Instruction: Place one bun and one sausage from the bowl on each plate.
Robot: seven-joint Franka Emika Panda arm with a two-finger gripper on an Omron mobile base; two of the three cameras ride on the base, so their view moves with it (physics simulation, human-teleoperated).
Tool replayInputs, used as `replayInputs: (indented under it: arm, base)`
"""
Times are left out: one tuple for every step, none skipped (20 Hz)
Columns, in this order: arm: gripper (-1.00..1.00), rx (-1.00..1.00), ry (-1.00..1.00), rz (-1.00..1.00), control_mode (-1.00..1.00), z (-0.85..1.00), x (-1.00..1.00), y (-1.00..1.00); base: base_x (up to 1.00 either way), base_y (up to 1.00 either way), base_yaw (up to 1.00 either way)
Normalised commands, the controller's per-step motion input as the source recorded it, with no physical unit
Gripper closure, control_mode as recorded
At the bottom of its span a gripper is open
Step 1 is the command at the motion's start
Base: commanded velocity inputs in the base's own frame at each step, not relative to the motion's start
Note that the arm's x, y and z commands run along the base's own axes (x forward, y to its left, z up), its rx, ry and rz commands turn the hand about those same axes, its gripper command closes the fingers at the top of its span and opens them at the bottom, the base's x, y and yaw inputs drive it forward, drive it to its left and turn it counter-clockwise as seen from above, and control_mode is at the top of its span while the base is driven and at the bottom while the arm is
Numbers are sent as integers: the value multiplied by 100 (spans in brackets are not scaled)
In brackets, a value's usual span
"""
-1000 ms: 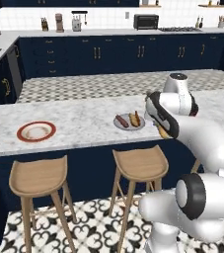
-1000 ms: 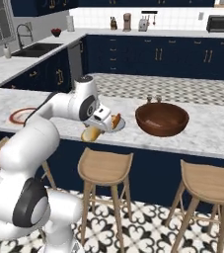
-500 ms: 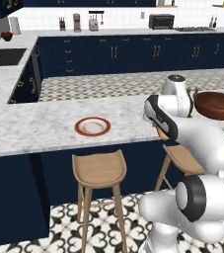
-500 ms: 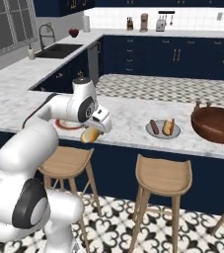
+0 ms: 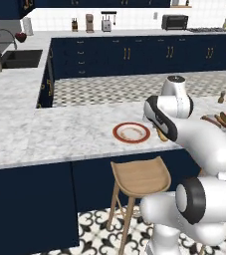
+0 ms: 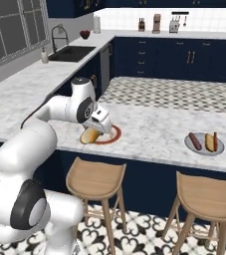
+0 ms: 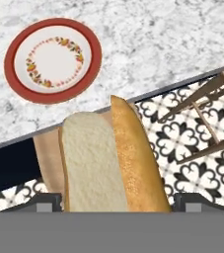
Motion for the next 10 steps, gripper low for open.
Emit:
replayInputs:
  arm:
    - [100, 0, 0, 0, 100, 0, 0, 0]
    - [100, 0, 0, 0, 100, 0, 0, 0]
    - [100, 0, 0, 0, 100, 0, 0, 0]
    - [100, 0, 0, 0, 100, 0, 0, 0]
    - [100, 0, 0, 0, 100, 0, 0, 0]
    - [100, 0, 0, 0, 100, 0, 0, 0]
    - [100, 0, 0, 0, 100, 0, 0, 0]
    - [100, 0, 0, 0, 100, 0, 0, 0]
    - [100, 0, 0, 0, 100, 0, 0, 0]
    - [100, 0, 0, 0, 100, 0, 0, 0]
  base:
    - [64, 14, 0]
    - [66, 9, 0]
    - [63, 5, 0]
    - [60, 4, 0]
    - [58, 2, 0]
    - [57, 0, 0]
    - [59, 0, 0]
    - [56, 0, 0]
    - [54, 0, 0]
    - [56, 0, 0]
